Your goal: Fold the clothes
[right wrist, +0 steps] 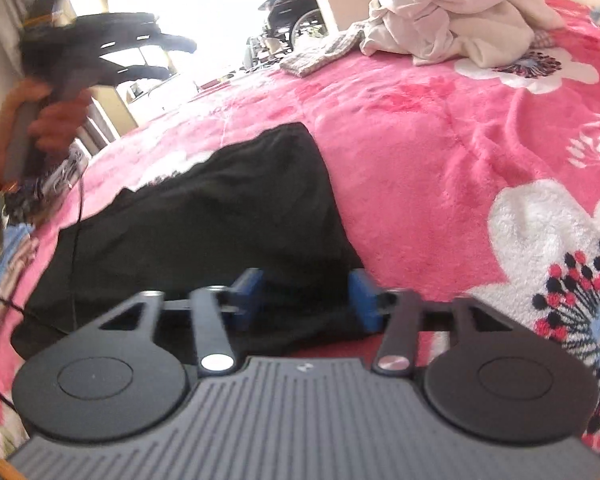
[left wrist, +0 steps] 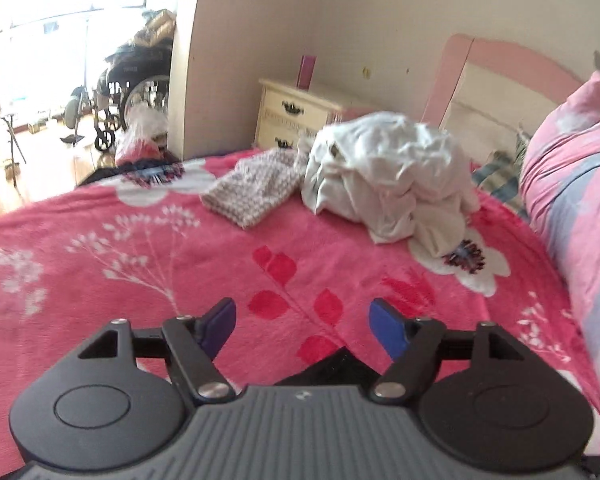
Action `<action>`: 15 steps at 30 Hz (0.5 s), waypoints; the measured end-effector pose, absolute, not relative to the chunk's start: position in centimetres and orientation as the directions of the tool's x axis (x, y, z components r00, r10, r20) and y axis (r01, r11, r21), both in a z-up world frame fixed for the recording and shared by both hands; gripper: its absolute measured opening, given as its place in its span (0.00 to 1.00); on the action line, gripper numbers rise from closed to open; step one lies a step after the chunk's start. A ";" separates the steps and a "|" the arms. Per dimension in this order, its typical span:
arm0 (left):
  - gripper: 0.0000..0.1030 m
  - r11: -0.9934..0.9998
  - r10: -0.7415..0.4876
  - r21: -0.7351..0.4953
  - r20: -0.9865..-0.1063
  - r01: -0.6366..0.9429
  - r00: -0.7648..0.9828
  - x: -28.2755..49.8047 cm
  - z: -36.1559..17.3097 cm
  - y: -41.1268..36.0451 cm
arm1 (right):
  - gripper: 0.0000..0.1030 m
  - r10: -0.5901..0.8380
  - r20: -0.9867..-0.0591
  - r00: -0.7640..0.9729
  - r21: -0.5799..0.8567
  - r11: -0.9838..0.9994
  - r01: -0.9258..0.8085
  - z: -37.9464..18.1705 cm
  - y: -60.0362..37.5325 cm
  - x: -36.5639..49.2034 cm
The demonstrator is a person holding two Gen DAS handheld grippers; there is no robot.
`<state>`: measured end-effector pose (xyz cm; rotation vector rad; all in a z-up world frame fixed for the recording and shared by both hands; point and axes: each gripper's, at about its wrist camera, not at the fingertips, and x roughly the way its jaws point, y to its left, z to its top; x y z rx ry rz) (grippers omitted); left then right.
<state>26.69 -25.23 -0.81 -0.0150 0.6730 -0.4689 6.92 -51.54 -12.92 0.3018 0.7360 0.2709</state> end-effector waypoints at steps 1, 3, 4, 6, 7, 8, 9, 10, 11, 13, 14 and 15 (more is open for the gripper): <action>0.82 0.893 -0.428 -0.162 -0.590 0.419 0.684 25.8 -0.1 -24.7 | 0.68 0.343 -0.613 0.712 0.367 0.921 -0.128 -12.5 -51.3 6.8; 0.86 0.891 -0.434 -0.160 -0.578 0.426 0.691 24.0 1.2 -23.6 | 0.82 0.347 -0.612 0.711 0.385 0.916 -0.116 -11.8 -50.9 6.7; 0.86 0.891 -0.435 -0.159 -0.573 0.426 0.695 23.3 1.8 -23.2 | 0.88 0.349 -0.611 0.710 0.394 0.913 -0.110 -11.4 -50.8 6.6; 0.90 0.887 -0.444 -0.171 -0.572 0.428 0.690 21.8 2.7 -22.2 | 0.94 0.357 -0.609 0.709 0.405 0.908 -0.109 -10.7 -50.3 6.4; 0.90 0.887 -0.445 -0.177 -0.575 0.426 0.687 21.2 3.0 -21.6 | 0.95 0.357 -0.607 0.710 0.398 0.910 -0.116 -10.4 -50.0 6.3; 0.90 0.888 -0.444 -0.183 -0.577 0.422 0.685 20.6 3.3 -21.1 | 0.96 0.349 -0.607 0.714 0.384 0.915 -0.122 -10.0 -49.6 6.2; 0.91 0.887 -0.446 -0.189 -0.581 0.420 0.680 20.0 3.5 -20.6 | 0.99 0.337 -0.607 0.720 0.363 0.923 -0.126 -9.6 -49.1 6.0; 0.92 0.887 -0.448 -0.199 -0.588 0.417 0.673 19.5 3.7 -20.1 | 0.99 0.320 -0.606 0.728 0.338 0.932 -0.128 -9.2 -48.6 5.8; 0.92 0.887 -0.450 -0.212 -0.596 0.411 0.665 19.0 3.8 -19.5 | 0.99 0.306 -0.607 0.733 0.319 0.939 -0.127 -8.8 -48.2 5.7; 0.93 0.887 -0.451 -0.226 -0.611 0.402 0.651 18.0 4.0 -18.5 | 0.99 0.286 -0.602 0.746 0.298 0.947 -0.123 -8.2 -47.5 5.3; 0.93 0.889 -0.448 -0.228 -0.615 0.397 0.650 17.5 4.0 -17.9 | 0.99 0.280 -0.597 0.752 0.291 0.949 -0.122 -7.9 -47.2 5.1; 0.94 0.890 -0.445 -0.229 -0.617 0.393 0.649 16.9 4.0 -17.3 | 0.99 0.275 -0.594 0.756 0.283 0.951 -0.124 -7.7 -47.0 5.0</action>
